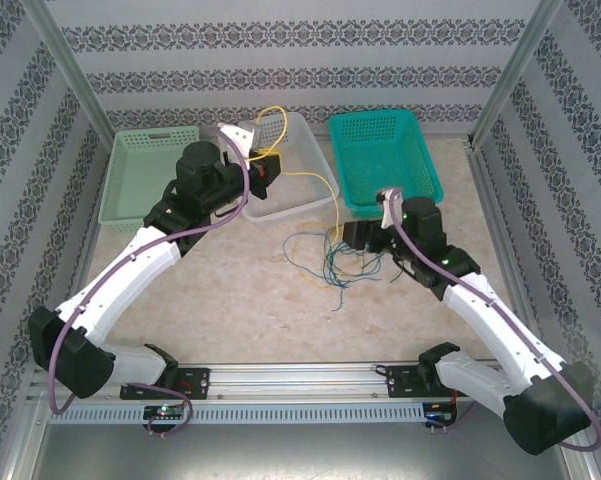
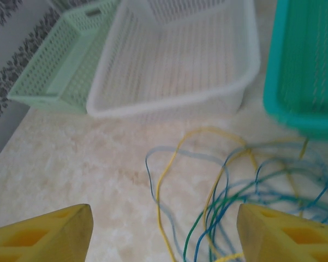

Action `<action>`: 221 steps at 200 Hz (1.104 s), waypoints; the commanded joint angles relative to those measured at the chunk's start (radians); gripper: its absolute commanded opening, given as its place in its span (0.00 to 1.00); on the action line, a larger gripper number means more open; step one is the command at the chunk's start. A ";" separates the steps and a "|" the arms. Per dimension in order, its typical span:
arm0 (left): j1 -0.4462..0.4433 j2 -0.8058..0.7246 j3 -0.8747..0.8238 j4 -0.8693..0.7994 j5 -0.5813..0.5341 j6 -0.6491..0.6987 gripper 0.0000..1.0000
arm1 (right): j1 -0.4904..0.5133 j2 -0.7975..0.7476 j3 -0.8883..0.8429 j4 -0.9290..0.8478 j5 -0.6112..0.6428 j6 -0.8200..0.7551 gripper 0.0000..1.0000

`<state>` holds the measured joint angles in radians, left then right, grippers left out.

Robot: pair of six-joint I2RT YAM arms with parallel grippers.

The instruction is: Untangle the cables

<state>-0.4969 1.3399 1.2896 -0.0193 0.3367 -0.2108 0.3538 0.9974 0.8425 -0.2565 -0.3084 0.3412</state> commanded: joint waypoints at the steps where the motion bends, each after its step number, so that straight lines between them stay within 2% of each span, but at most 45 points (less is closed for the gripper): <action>1: 0.003 0.043 0.049 -0.126 0.199 0.068 0.00 | -0.031 -0.009 0.133 -0.019 -0.042 -0.165 0.68; 25: 0.003 0.076 0.060 -0.197 0.346 0.085 0.00 | -0.015 -0.015 0.168 0.037 0.000 -0.358 0.69; 46: 0.003 0.110 0.076 -0.273 0.449 0.081 0.00 | 0.014 -0.042 0.159 0.133 0.041 -0.457 0.70; 59: 0.003 0.130 0.075 -0.293 0.504 0.065 0.00 | 0.070 -0.052 0.161 0.161 0.088 -0.539 0.69; 95: -0.003 0.180 0.069 -0.273 0.604 -0.015 0.00 | 0.270 -0.049 0.145 0.226 0.317 -0.837 0.65; 126: -0.023 0.212 0.097 -0.356 0.642 -0.009 0.00 | 0.397 -0.018 0.132 0.327 0.457 -1.076 0.66; 152: -0.026 0.214 0.081 -0.390 0.655 0.001 0.00 | 0.443 0.039 0.169 0.336 0.545 -1.234 0.66; 190: -0.027 0.216 0.067 -0.501 0.628 0.061 0.00 | 0.448 0.037 0.177 0.363 0.564 -1.291 0.64; 221: -0.028 0.232 0.056 -0.511 0.633 0.059 0.00 | 0.457 0.023 0.181 0.360 0.570 -1.313 0.64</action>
<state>-0.5159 1.5539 1.3521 -0.4763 0.9497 -0.1799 0.7952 1.0443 0.9867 0.0608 0.2207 -0.9112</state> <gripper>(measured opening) 0.054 0.641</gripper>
